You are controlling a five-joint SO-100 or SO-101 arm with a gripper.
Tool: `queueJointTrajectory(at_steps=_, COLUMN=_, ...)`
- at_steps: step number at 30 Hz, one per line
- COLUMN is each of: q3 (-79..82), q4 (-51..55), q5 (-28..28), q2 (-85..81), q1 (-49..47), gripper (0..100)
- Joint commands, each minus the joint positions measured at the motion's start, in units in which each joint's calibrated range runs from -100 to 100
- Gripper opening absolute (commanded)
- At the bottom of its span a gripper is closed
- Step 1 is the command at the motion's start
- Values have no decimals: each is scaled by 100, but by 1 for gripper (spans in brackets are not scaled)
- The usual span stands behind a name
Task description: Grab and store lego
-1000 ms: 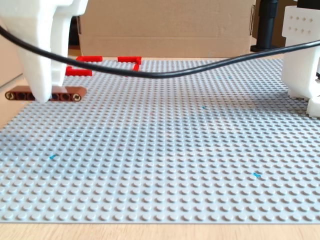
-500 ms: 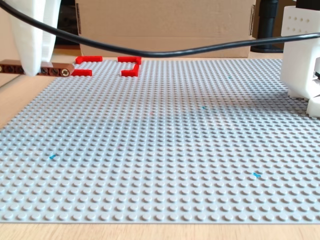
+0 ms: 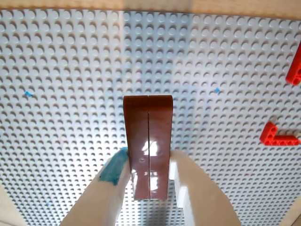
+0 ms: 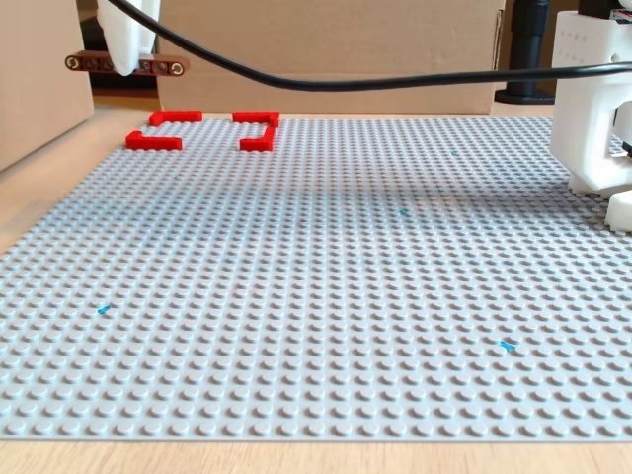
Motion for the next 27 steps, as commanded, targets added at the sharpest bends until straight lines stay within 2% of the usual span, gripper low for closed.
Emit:
queueJointTrajectory(at_steps=1, q3=-1, q4=69, q5=167, q2=-397, q1=229, gripper=2)
queueJointTrajectory(at_steps=27, q3=-29, q4=69, q5=1056, q2=-397, q1=1631, gripper=2)
